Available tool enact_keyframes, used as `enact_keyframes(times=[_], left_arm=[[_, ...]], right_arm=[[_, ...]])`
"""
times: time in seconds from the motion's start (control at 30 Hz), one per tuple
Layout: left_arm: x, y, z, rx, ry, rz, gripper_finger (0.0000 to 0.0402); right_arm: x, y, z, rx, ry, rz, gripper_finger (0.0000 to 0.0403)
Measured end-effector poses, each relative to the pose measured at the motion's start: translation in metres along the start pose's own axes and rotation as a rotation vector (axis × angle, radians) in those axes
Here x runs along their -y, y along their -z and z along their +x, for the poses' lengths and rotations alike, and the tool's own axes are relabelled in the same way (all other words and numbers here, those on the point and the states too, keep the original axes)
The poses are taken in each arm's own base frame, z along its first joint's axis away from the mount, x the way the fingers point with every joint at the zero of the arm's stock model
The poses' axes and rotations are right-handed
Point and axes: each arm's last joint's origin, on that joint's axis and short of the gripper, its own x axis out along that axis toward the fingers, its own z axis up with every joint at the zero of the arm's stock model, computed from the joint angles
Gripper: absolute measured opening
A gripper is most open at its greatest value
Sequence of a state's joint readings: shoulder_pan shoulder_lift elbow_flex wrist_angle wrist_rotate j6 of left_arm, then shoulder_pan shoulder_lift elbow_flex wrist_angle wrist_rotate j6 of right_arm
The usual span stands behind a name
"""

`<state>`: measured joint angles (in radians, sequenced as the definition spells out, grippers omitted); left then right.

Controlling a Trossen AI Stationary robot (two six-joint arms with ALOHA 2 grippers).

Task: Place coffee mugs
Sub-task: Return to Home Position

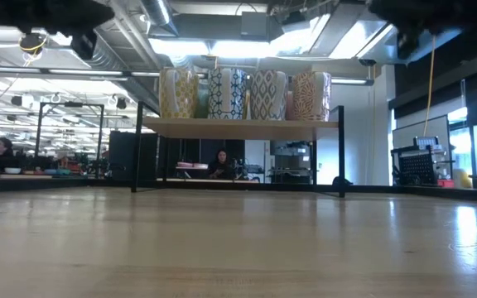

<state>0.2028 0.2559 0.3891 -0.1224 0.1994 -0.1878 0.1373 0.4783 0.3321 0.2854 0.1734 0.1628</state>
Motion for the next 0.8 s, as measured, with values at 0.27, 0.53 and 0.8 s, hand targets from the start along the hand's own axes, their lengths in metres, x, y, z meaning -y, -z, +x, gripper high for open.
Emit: enact_keyframes(times=[0.27, 0.53, 0.8], left_arm=[[-0.004, 0.032, -0.005, 0.058, 0.061, 0.000, 0.0014], [-0.005, 0.048, -0.012, 0.107, 0.085, -0.011, 0.0014], [-0.006, 0.057, -0.010, 0.068, 0.115, 0.013, 0.0014]], right_arm=[[0.013, 0.049, -0.019, 0.064, 0.008, 0.025, 0.0028], [0.018, 0.073, -0.027, 0.030, 0.000, 0.028, 0.0028], [0.018, 0.071, -0.034, 0.031, -0.028, 0.014, 0.0028]])
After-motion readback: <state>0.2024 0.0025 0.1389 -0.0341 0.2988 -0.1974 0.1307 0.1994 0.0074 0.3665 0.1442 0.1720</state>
